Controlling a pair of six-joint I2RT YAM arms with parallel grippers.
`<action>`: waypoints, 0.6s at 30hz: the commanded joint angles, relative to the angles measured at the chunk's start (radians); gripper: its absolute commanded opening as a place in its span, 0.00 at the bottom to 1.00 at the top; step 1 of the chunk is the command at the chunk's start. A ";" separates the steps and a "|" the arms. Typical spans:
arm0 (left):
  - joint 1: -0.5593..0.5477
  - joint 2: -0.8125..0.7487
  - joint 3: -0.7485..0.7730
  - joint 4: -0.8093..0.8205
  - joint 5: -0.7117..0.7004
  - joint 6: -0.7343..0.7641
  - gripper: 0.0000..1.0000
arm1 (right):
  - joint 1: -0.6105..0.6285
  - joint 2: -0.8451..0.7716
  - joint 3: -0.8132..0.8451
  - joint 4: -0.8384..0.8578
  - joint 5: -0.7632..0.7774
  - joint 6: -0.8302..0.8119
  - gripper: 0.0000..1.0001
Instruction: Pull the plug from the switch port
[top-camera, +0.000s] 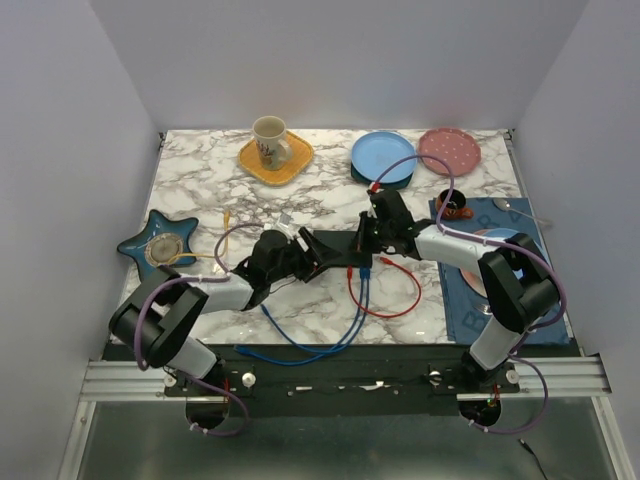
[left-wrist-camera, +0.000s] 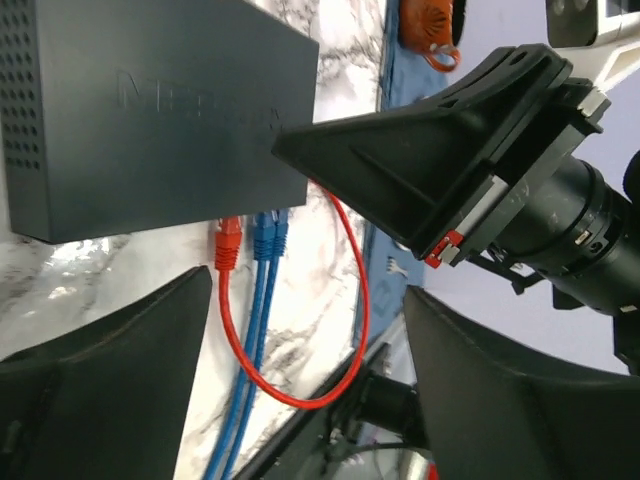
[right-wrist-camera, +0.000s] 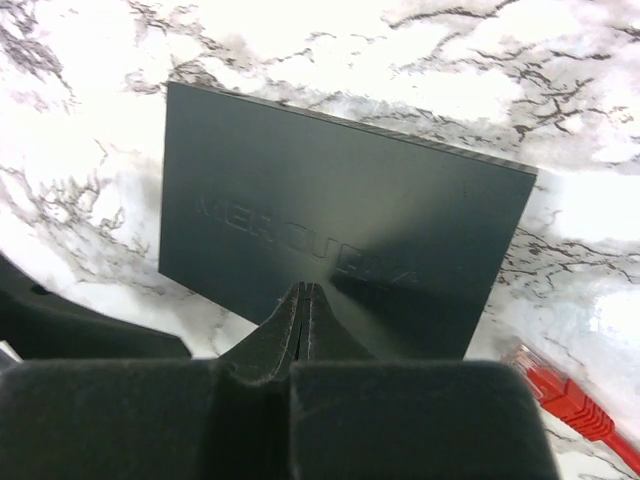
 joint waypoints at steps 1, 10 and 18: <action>-0.025 0.095 -0.053 0.268 0.070 -0.071 0.71 | -0.001 -0.016 -0.033 -0.037 0.058 -0.025 0.01; -0.057 0.219 -0.036 0.307 0.021 -0.123 0.57 | -0.013 -0.001 -0.050 -0.040 0.072 -0.028 0.01; -0.059 0.303 -0.007 0.279 0.027 -0.129 0.46 | -0.015 0.031 -0.045 -0.043 0.061 -0.019 0.01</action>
